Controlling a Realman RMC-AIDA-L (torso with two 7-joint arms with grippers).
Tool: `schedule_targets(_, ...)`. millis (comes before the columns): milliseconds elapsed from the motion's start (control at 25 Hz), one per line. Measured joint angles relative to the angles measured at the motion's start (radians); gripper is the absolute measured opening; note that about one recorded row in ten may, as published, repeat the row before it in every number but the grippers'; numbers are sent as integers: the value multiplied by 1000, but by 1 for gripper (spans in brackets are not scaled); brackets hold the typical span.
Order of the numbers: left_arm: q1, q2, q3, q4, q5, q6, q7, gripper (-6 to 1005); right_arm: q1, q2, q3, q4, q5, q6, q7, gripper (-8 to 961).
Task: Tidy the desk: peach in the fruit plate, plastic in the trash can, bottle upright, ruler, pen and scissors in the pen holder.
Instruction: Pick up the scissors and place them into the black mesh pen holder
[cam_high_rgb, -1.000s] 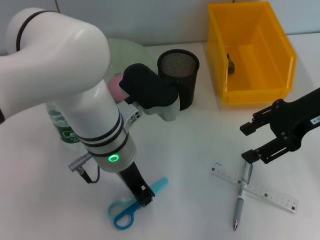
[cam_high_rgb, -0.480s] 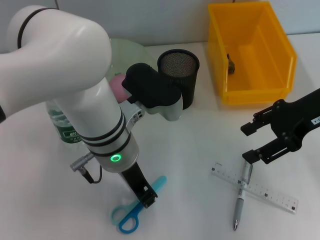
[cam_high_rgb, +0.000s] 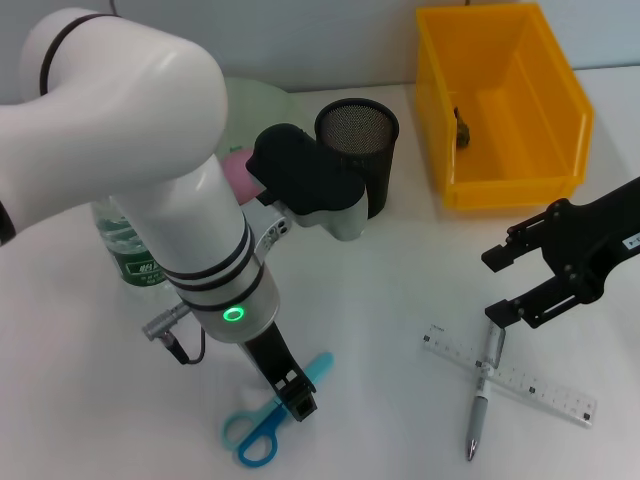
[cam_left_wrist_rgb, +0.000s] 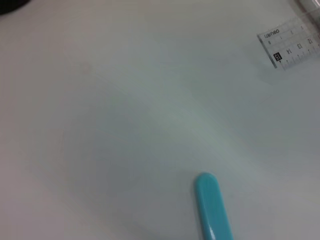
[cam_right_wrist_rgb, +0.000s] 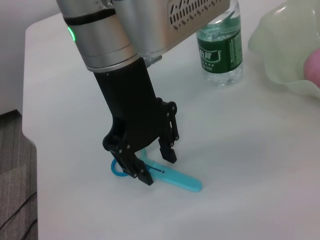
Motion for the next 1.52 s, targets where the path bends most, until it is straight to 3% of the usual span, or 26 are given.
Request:
schedule_targets(240,0,0,9,-1,-1,-1,0,473,1,0,0,0,0,0,1,734)
schedule_targets(760,5,0,21,-2,-2,-13,0,466,5,0,0,2,0,0,2,731)
schedule_targets(1280,2,0,41,-2,6,-13,0,298,5,-1,0,2,0,0,3,727)
schedule_targets(1520,1,0,-11,4,10,4,6,240,4,-6,0,1,-1,-4,3,726)
